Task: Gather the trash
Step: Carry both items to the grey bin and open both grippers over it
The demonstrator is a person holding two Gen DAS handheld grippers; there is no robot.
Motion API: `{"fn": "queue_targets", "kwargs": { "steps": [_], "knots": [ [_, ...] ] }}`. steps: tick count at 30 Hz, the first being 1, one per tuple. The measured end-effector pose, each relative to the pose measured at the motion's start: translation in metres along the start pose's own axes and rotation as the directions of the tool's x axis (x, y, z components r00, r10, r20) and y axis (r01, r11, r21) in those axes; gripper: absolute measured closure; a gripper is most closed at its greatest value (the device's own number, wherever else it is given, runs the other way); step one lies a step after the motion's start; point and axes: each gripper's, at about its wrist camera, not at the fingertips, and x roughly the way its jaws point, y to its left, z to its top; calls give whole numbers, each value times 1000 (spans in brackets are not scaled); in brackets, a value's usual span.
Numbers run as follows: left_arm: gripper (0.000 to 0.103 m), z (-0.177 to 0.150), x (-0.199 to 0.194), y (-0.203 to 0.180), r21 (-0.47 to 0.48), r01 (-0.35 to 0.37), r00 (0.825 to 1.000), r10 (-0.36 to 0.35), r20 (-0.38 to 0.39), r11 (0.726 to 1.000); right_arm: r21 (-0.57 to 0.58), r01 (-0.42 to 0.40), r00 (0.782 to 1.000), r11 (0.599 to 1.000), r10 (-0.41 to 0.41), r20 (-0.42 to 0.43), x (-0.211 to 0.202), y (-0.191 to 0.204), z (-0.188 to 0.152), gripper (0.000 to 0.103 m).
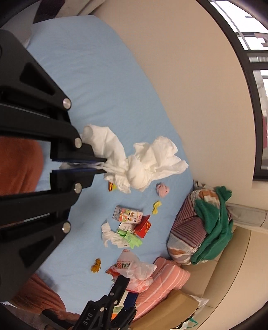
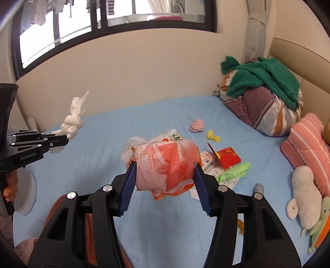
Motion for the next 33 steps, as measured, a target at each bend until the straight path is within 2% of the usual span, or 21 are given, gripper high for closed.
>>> {"fn": "queue_targets", "kwargs": {
  "steps": [3, 6, 10, 14, 16, 20, 23, 26, 28, 31, 33],
  "knots": [
    [98, -11, -45, 33, -67, -69, 997, 71, 32, 995, -67, -86, 995, 994, 89, 38, -16, 39, 20, 51],
    [98, -23, -89, 67, -137, -133, 989, 141, 50, 982, -135, -178, 980, 975, 188, 62, -27, 81, 38, 51],
    [98, -46, -145, 110, -220, -255, 960, 275, 62, 941, -237, -290, 947, 927, 314, 72, -38, 139, 61, 51],
    [98, -74, -200, 157, -327, -381, 910, 414, 35, 865, -345, -397, 898, 851, 437, 44, -45, 202, 82, 51],
    [98, -91, -225, 178, -377, -440, 879, 477, 6, 815, -395, -448, 868, 802, 496, 23, -49, 236, 89, 51],
    [98, -124, -266, 216, -465, -536, 815, 576, -65, 705, -472, -558, 786, 682, 616, -40, -58, 307, 98, 51],
    [98, -149, -290, 239, -517, -574, 778, 619, -105, 635, -514, -627, 722, 585, 685, -100, -62, 359, 101, 51],
    [98, -168, -301, 257, -561, -583, 764, 632, -131, 588, -536, -687, 660, 491, 731, -176, -65, 408, 97, 51],
    [98, -178, -303, 269, -577, -585, 762, 630, -151, 570, -546, -708, 637, 448, 740, -218, -62, 437, 93, 51],
    [98, -191, -299, 285, -592, -582, 768, 616, -174, 557, -541, -743, 600, 394, 751, -277, -48, 473, 89, 51],
    [98, -198, -295, 295, -601, -583, 770, 609, -191, 547, -544, -753, 587, 370, 750, -303, -40, 498, 87, 50]
  ]
}}
